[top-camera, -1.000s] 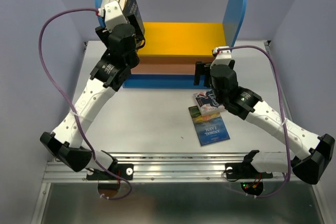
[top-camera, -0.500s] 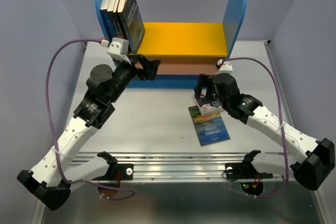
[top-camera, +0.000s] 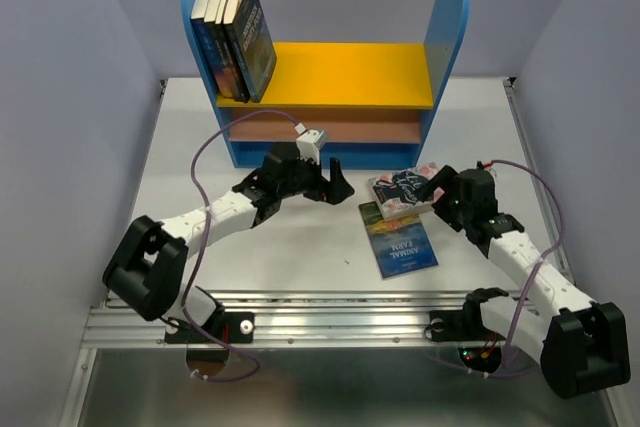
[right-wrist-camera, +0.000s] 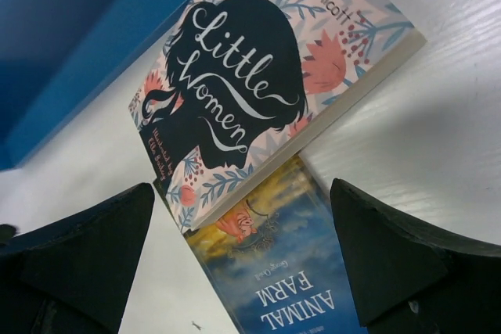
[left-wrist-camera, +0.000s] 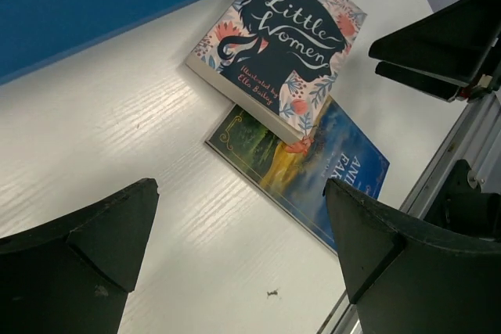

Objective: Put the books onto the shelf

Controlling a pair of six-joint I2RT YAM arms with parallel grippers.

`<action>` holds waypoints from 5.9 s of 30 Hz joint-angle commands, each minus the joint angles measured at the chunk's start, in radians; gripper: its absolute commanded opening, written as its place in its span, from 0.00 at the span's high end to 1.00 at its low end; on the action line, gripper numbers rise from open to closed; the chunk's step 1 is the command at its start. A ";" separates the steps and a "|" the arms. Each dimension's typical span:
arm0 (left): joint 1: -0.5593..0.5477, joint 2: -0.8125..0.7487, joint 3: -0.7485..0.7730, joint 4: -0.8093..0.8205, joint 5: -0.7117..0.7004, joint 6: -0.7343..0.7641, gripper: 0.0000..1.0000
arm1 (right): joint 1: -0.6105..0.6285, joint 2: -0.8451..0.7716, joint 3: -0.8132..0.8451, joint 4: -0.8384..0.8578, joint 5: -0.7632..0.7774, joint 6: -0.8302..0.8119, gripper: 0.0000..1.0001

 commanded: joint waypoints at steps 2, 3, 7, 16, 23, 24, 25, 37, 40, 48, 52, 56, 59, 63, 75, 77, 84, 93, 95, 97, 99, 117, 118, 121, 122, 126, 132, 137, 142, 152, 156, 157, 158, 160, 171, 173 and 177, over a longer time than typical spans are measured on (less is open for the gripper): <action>-0.055 0.090 0.005 0.247 -0.091 -0.148 0.01 | -0.079 -0.002 -0.106 0.211 -0.147 0.147 0.00; -0.060 0.105 -0.009 0.248 -0.100 -0.180 0.01 | -0.079 -0.001 -0.107 0.227 -0.146 0.153 0.00; -0.061 0.196 -0.031 0.400 -0.116 -0.299 0.01 | -0.119 0.013 -0.169 0.317 -0.141 0.185 0.00; -0.088 0.360 0.043 0.417 -0.145 -0.351 0.01 | -0.140 0.070 -0.223 0.391 -0.143 0.219 0.00; -0.103 0.403 0.040 0.433 -0.191 -0.380 0.01 | -0.149 0.108 -0.263 0.477 -0.121 0.232 0.00; -0.106 0.418 0.044 0.443 -0.188 -0.379 0.01 | -0.149 0.116 -0.266 0.481 -0.117 0.232 0.00; -0.111 0.426 0.052 0.449 -0.186 -0.380 0.01 | -0.149 0.122 -0.272 0.497 -0.111 0.230 0.00; -0.141 0.538 0.162 0.444 -0.182 -0.380 0.08 | -0.149 0.225 -0.318 0.641 -0.114 0.282 0.00; -0.146 0.562 0.195 0.437 -0.168 -0.374 0.14 | -0.149 0.254 -0.335 0.696 -0.098 0.305 0.00; -0.150 0.605 0.241 0.386 -0.157 -0.368 0.24 | -0.149 0.344 -0.370 0.823 -0.106 0.365 0.00; -0.157 0.609 0.247 0.374 -0.159 -0.359 0.29 | -0.149 0.384 -0.389 0.885 -0.095 0.402 0.11; -0.163 0.618 0.261 0.360 -0.142 -0.342 0.32 | -0.149 0.432 -0.401 0.923 -0.092 0.449 0.31; -0.164 0.630 0.271 0.354 -0.122 -0.336 0.37 | -0.149 0.481 -0.424 1.019 -0.112 0.471 0.34; -0.170 0.624 0.276 0.348 -0.113 -0.325 0.39 | -0.149 0.536 -0.443 1.102 -0.133 0.486 0.44; -0.175 0.485 0.206 0.323 -0.099 -0.294 0.37 | -0.149 0.400 -0.490 1.077 -0.138 0.405 0.99; -0.175 0.437 0.181 0.312 -0.100 -0.282 0.34 | -0.149 0.251 -0.478 0.927 -0.127 0.330 0.99; -0.172 0.164 0.153 0.072 -0.109 -0.164 0.23 | -0.149 -0.290 -0.242 0.390 -0.142 -0.099 0.99; -0.157 -0.229 0.062 -0.083 -0.177 -0.002 0.01 | -0.149 -0.295 0.080 0.071 -0.789 -0.453 0.99; -0.147 -0.315 0.038 -0.067 -0.136 0.067 0.01 | -0.149 -0.266 0.099 0.131 -0.917 -0.448 0.99; -0.138 -0.367 0.020 -0.060 -0.067 0.101 0.01 | -0.149 -0.245 0.116 0.150 -1.047 -0.436 0.99; -0.117 -0.399 0.000 -0.044 -0.019 0.132 0.01 | -0.114 -0.213 0.174 0.084 -1.095 -0.530 0.99; 0.004 -0.433 -0.163 0.251 0.443 0.000 0.01 | 0.065 -0.145 0.281 0.161 -1.227 -0.606 0.99; 0.004 -0.442 -0.170 0.249 0.440 0.002 0.01 | 0.065 -0.139 0.286 0.161 -1.226 -0.606 0.99; 0.008 -0.490 -0.198 0.240 0.398 0.003 0.01 | 0.065 -0.127 0.301 0.135 -1.192 -0.623 0.99; 0.014 -0.503 -0.203 0.225 0.372 0.003 0.01 | 0.065 -0.130 0.304 0.130 -1.183 -0.624 0.99; 0.052 -0.572 -0.224 0.145 0.231 0.014 0.01 | 0.065 -0.165 0.301 0.170 -1.103 -0.586 0.99; 0.075 -0.649 -0.270 0.134 0.202 0.022 0.01 | 0.065 -0.157 0.326 0.156 -1.046 -0.569 0.99; 0.077 -0.656 -0.285 0.165 0.243 0.014 0.01 | 0.065 -0.131 0.332 0.161 -1.083 -0.575 0.99; 0.075 -0.568 -0.273 0.340 0.357 -0.041 0.01 | 0.065 -0.104 0.327 0.179 -1.141 -0.562 0.99; 0.067 -0.393 -0.177 0.496 0.477 -0.086 0.01 | 0.075 -0.090 0.294 0.271 -1.223 -0.516 0.99; 0.032 -0.347 -0.154 0.519 0.518 -0.090 0.08 | 0.075 -0.070 0.303 0.251 -1.207 -0.540 0.99; 0.012 -0.346 -0.150 0.519 0.521 -0.081 0.18 | 0.075 -0.062 0.300 0.253 -1.206 -0.540 0.99; 0.008 -0.344 -0.152 0.519 0.526 -0.080 0.28 | 0.075 -0.062 0.298 0.256 -1.201 -0.539 0.99; 0.005 -0.347 -0.155 0.519 0.529 -0.077 0.43 | 0.075 -0.059 0.295 0.263 -1.190 -0.540 0.99; -0.012 -0.456 -0.146 0.471 0.212 -0.057 1.00 | 0.075 -0.068 0.344 0.150 -0.865 -0.565 0.12; -0.014 -0.480 -0.124 0.429 0.118 -0.035 1.00 | 0.075 -0.082 0.358 0.126 -0.780 -0.568 0.00; -0.014 -0.530 -0.037 0.384 -0.045 0.008 1.00 | 0.075 -0.119 0.369 0.089 -0.536 -0.554 0.00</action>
